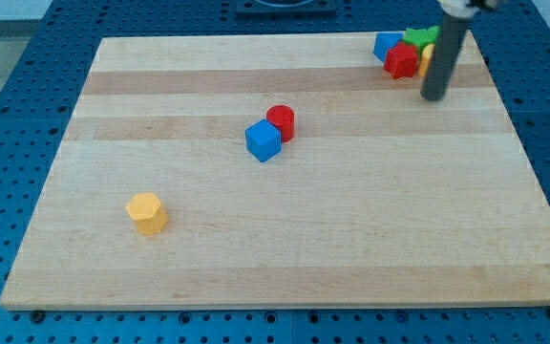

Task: Push the yellow hexagon into the group of blocks at the top right side of the board

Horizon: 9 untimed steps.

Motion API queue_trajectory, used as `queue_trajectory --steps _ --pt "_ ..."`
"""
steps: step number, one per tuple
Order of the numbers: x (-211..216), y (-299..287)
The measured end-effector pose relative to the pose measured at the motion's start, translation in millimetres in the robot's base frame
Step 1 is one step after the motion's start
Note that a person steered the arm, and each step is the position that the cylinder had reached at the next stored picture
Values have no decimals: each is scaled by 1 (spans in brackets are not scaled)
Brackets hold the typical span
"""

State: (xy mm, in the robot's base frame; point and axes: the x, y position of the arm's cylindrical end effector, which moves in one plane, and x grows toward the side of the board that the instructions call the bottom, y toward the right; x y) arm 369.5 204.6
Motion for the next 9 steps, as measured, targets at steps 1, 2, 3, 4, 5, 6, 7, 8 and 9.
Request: queue_trajectory --steps 1,2,3,4,5,6,7,8,9 --pt "95 -14" --pt "169 -79" --pt "214 -174" --pt "241 -283" --pt "241 -386" --pt "212 -437" --pt "169 -460" --pt "154 -425" --pt "160 -350"
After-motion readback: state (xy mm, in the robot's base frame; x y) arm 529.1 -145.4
